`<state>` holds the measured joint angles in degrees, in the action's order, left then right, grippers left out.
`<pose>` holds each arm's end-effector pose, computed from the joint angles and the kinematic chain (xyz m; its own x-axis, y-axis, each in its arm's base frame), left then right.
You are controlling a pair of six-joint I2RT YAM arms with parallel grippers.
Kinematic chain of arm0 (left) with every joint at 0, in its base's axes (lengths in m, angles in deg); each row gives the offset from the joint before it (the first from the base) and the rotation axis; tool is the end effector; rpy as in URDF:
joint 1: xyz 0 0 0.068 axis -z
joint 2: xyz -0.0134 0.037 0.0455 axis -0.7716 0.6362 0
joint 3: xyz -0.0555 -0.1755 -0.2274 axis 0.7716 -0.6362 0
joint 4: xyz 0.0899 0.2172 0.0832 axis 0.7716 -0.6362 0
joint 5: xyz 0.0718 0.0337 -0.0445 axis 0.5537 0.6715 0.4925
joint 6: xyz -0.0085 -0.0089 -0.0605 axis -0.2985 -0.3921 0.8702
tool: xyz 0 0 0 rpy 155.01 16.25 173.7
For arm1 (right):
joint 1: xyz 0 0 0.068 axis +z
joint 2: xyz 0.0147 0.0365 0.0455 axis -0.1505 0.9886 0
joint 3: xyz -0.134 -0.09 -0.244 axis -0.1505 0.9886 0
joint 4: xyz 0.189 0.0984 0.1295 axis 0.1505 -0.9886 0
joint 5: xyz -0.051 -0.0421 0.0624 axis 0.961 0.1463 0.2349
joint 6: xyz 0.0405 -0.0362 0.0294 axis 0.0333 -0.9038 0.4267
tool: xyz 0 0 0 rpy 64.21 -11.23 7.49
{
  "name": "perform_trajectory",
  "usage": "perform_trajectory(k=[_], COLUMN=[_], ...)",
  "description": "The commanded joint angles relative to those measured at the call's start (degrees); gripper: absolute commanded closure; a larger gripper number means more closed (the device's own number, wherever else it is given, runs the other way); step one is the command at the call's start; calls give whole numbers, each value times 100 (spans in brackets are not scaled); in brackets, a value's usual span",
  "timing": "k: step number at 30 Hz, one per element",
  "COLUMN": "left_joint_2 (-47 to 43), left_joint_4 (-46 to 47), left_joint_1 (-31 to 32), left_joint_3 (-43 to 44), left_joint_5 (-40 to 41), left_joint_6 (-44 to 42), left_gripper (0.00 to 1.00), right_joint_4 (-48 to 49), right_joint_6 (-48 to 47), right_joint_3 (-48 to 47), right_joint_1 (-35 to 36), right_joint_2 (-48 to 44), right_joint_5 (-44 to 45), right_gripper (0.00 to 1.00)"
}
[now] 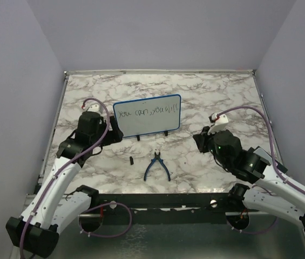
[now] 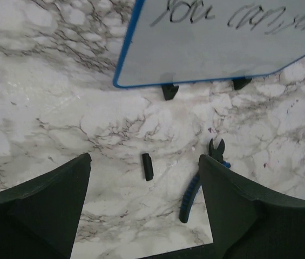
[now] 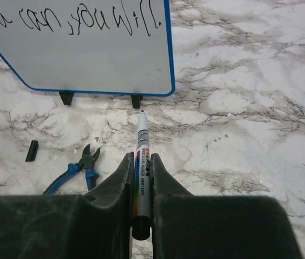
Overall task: Write a sentence on the whiteboard
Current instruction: Pick up the pen cap from the center of the board.
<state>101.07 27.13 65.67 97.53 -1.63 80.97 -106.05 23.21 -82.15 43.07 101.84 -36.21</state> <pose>0.1500 -0.0412 0.3214 -0.6383 -0.3055 -0.7066 -0.0292 0.9268 -0.3743 0.1109 0.1054 0.3170 -0.3692 0.0347 -0.9287 -0.3182 0.9342 0.1614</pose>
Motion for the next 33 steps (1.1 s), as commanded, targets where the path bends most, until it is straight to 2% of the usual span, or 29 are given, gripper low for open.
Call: perform_trajectory(k=[1,7,13,23,33], left_joint_2=[175,471,1233,1865,1998], left_joint_4=[-18,678,1386,2253,2260], left_joint_1=[1071,1910,2608,2621,2621], left_joint_3=[-353,-1127,-1699,-2120,-2150], left_joint_5=[548,792,1081,1155,1158], left_joint_6=[800,1567,1790,1873,1752], left_gripper=[18,21,36,49,58], right_joint_4=[-318,265,245,383,391], right_joint_6=[353,339,360,286,295], right_joint_3=[-69,439,430,455,484], right_joint_1=[-22,-22,-22,-22,-22], right_joint_2=[-47,-346,-81,14,105], right_joint_5=[68,162,189,137,157], right_gripper=[99,99,99,100,99])
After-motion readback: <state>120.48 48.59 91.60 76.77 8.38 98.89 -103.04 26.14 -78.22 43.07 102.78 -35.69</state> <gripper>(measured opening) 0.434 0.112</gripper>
